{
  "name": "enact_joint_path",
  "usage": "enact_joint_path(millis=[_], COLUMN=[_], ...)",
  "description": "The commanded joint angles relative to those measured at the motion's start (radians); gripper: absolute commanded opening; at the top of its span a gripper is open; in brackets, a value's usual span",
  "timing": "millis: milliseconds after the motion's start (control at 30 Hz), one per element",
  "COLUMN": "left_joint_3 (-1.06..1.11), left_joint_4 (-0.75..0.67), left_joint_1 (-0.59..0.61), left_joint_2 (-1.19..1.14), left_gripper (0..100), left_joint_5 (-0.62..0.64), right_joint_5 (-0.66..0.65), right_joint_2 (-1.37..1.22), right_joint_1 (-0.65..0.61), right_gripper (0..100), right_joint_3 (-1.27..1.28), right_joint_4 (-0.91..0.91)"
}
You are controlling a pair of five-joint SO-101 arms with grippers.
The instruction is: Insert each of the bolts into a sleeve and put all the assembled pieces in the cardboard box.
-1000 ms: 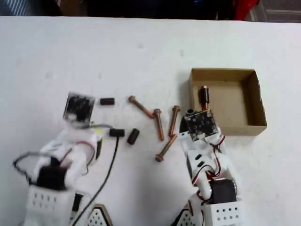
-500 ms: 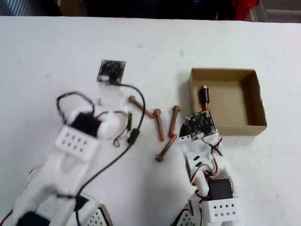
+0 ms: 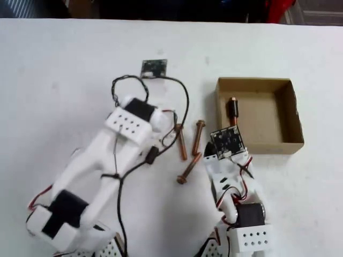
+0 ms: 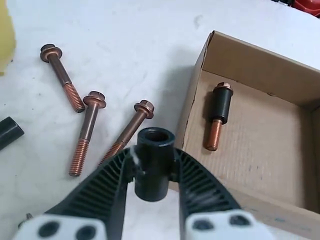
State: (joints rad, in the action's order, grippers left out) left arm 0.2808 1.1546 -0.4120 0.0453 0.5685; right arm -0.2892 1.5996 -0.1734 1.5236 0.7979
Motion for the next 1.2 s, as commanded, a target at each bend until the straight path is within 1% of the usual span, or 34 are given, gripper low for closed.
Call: enact_joint_path(millis=[0, 67, 167, 233, 300, 433, 533, 700, 867, 1167], left_joint_3=[-0.112, -0.141, -0.189, -0.232, -0.278, -0.334, -0.364, -0.404, -0.434, -0.448], left_joint_4=[0.000, 0.000, -0.006, -0.006, -0.002, -0.002, -0.008, -0.008, -0.028, -0.029], left_joint_1=[0.022, 0.033, 0.039, 0.041, 0.054, 0.097, 0.137, 0.191, 0.193, 0.196], left_joint_2=[-0.047, -0.099, -0.179, -0.234, -0.286, -0.367, -0.410, -0.472, -0.547, -0.579], left_gripper=[2, 2, 2, 4, 10, 27, 32, 31, 31, 31], left_joint_5=[0.074, 0.107, 0.123, 0.170, 0.215, 0.284, 0.356, 0.420, 0.477, 0.477], right_joint_5=[0.008, 0.006, 0.006, 0.006, 0.006, 0.006, 0.003, 0.002, 0.002, 0.002], right_joint_2=[0.013, 0.013, 0.013, 0.013, 0.013, 0.013, 0.013, 0.013, 0.013, 0.013], right_joint_1=[0.012, 0.012, 0.012, 0.012, 0.012, 0.010, 0.010, 0.010, 0.010, 0.010], right_gripper=[1.6, 1.6, 1.6, 1.6, 1.6, 1.6, 1.6, 1.6, 1.6, 1.6], right_joint_3=[-0.014, -0.014, -0.014, -0.012, -0.012, -0.012, -0.012, -0.012, -0.012, -0.011], right_joint_4=[-0.025, -0.025, -0.025, -0.024, -0.021, -0.021, -0.019, -0.018, -0.018, -0.018])
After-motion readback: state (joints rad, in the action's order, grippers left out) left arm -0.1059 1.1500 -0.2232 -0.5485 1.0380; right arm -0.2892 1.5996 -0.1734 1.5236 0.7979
